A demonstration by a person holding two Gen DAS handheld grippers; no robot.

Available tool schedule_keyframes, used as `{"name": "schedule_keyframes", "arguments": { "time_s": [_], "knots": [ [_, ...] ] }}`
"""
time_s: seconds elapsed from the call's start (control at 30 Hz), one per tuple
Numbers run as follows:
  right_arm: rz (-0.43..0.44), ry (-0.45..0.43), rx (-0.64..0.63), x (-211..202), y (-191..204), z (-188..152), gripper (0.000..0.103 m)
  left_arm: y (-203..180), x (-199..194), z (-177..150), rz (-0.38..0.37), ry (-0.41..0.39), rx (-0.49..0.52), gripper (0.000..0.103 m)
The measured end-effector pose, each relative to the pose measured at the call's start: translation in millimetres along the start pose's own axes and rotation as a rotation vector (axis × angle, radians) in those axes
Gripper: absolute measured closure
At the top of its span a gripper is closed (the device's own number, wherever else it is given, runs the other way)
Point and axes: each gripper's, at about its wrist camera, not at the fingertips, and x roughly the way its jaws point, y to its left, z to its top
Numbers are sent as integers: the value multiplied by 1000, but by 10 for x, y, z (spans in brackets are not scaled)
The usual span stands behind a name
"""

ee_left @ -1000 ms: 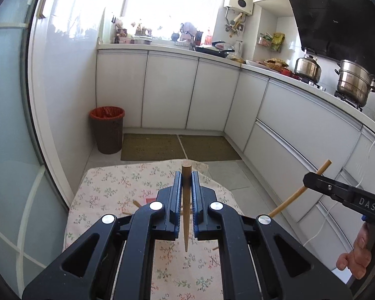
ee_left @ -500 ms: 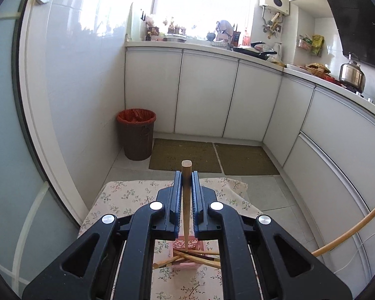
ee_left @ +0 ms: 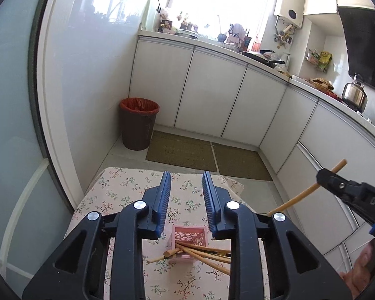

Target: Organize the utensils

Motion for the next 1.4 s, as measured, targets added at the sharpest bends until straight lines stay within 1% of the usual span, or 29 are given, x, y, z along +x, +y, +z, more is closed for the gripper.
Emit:
{"name": "schedule_keyframes", "arguments": {
  "time_s": [0.17,0.27,0.37,0.43,0.5,0.53,0.57,0.6,0.67,0.73,0.8,0.83,0.9,0.93,1.0,1.1,1.17,1.27,1.3,1.4],
  "knots": [
    [-3,11,-26,273,137,-45,95,87,-36,8,14,-6,3,75],
    [16,34,-45,459,244,-91,95,134,6,-19,30,4,-7,70],
    [23,73,-57,626,331,-172,91,193,45,-39,59,13,-16,68],
    [21,87,-74,643,375,-203,91,205,26,-46,80,10,-16,64],
    [8,65,-96,540,401,-222,89,212,-38,-38,108,-14,-20,46],
    [-10,51,-110,470,408,-230,87,209,-92,-35,122,-36,-23,41],
    [-34,36,-124,395,414,-245,81,202,-145,-35,136,-55,-21,35],
    [-59,19,-135,317,414,-258,74,182,-192,-35,149,-68,-16,30],
    [-115,-6,-154,168,392,-289,68,133,-269,-47,164,-76,-7,25],
    [-152,-16,-163,6,338,-345,63,60,-363,-87,181,-80,1,18],
    [-198,-29,-172,-152,284,-412,54,-22,-463,-154,188,-86,12,8],
    [-215,-38,-173,-235,254,-457,51,-75,-520,-198,191,-89,18,7],
    [-250,-61,-173,-418,199,-559,34,-191,-625,-291,208,-90,37,7],
    [-270,-70,-170,-511,165,-611,30,-239,-668,-337,222,-91,48,7],
    [-308,-85,-149,-694,65,-690,18,-335,-758,-436,243,-91,72,7],
    [-344,-77,-118,-911,-95,-805,7,-430,-911,-590,256,-87,88,7],
    [-366,-57,-116,-1033,-176,-918,7,-476,-999,-679,233,-70,78,7],
    [-399,-61,-98,-1212,-242,-1097,7,-547,-1129,-808,132,-26,61,7],
    [-406,-58,-90,-1271,-269,-1154,7,-584,-1162,-854,125,-13,70,7],
    [-419,-25,-69,-1373,-370,-1274,7,-647,-1237,-974,171,-19,109,7]
  ]
}}
